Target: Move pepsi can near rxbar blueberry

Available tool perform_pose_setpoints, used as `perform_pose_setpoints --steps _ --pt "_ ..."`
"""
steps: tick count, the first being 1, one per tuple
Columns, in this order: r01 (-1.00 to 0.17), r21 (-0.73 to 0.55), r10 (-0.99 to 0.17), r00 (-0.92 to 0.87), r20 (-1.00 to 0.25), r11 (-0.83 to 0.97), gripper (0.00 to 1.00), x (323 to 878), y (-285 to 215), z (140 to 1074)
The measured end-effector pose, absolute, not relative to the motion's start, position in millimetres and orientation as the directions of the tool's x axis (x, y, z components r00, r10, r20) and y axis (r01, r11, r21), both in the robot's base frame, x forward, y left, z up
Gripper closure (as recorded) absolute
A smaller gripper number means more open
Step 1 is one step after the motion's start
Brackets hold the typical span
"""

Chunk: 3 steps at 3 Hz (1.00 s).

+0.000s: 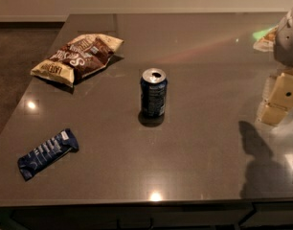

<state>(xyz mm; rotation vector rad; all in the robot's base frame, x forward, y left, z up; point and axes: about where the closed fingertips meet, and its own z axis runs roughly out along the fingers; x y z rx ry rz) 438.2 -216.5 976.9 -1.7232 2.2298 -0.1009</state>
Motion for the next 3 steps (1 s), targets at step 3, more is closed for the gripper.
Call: perform_pose_setpoints --steps 3 --pt "-0.95 -0.218 -0.925 -0.137 -0.355 0.225 0.0 474 -158 978"
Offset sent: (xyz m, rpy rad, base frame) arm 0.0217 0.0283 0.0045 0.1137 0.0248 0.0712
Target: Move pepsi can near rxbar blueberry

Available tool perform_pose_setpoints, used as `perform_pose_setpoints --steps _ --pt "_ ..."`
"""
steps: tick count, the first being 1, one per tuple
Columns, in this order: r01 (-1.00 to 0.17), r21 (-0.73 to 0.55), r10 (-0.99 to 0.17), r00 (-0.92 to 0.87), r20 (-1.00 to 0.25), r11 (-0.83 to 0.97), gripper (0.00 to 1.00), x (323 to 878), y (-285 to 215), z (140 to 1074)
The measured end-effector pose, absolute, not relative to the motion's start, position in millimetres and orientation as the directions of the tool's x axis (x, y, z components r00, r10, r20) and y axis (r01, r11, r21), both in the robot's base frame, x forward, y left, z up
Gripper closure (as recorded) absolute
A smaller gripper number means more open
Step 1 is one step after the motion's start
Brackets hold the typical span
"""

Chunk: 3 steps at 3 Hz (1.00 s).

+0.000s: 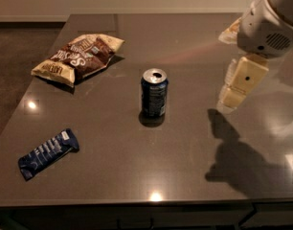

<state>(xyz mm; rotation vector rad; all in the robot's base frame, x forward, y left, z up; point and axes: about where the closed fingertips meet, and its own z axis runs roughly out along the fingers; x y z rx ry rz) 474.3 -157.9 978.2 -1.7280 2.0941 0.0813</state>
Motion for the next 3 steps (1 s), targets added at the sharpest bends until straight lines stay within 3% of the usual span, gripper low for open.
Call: perform_pose_setpoints --steps 3 --pt "-0.967 -0.172 -0.853 -0.071 -0.517 0.185 0.0 542 -44 942"
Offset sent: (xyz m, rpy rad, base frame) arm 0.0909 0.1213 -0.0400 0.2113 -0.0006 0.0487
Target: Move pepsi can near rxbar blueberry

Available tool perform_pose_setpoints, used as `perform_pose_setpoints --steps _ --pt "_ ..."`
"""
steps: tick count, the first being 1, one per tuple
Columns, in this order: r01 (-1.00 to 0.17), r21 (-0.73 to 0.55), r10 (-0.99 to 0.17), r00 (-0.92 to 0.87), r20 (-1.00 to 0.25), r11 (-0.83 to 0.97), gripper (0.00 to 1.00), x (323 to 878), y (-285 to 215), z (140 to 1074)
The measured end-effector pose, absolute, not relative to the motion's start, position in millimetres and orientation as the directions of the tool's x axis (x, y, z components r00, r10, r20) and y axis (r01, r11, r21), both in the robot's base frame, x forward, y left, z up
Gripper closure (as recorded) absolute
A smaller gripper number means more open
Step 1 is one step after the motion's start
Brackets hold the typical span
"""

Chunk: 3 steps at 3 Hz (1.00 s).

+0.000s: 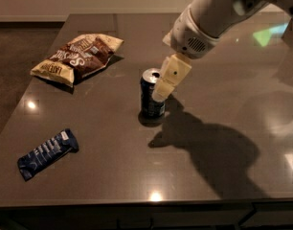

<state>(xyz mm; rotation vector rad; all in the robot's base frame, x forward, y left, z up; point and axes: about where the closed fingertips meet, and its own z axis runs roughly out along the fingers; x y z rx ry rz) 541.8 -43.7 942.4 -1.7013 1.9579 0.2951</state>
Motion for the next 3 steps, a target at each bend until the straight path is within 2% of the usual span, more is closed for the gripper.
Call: perform_pose_setpoints --steps 2,3 --pt "-0.98 -0.142 -0.845 -0.04 -0.533 0.136 0.03 541 -25 924" --pt "-0.984 -0.126 -0.848 -0.039 -0.528 0.123 0.33 540 -25 916"
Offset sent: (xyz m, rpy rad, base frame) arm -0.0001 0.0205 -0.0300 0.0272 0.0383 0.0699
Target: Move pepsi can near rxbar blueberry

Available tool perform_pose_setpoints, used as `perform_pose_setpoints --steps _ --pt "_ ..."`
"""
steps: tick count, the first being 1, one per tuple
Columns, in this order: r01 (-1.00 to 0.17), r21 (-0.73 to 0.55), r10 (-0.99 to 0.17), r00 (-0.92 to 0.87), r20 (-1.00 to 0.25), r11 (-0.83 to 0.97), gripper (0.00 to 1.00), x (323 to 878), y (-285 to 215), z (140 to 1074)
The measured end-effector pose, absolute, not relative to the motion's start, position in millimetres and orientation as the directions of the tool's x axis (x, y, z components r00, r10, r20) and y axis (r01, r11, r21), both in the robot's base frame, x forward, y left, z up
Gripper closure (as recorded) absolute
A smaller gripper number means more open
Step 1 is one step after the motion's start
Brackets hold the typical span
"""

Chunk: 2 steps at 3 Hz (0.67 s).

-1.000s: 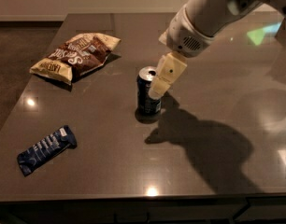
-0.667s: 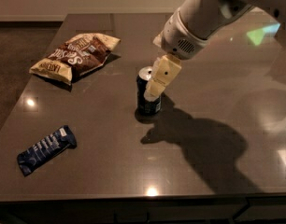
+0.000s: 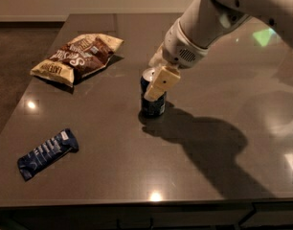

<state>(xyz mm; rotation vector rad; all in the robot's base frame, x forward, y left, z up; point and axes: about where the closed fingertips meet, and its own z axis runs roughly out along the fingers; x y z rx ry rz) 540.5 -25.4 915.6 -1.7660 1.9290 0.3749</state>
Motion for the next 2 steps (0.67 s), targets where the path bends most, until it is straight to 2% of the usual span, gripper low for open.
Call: perform_pose_setpoints --steps 2 --pt "-0.991 -0.116 -0.839 0.009 -0.544 0.065 0.82 523 -26 927"
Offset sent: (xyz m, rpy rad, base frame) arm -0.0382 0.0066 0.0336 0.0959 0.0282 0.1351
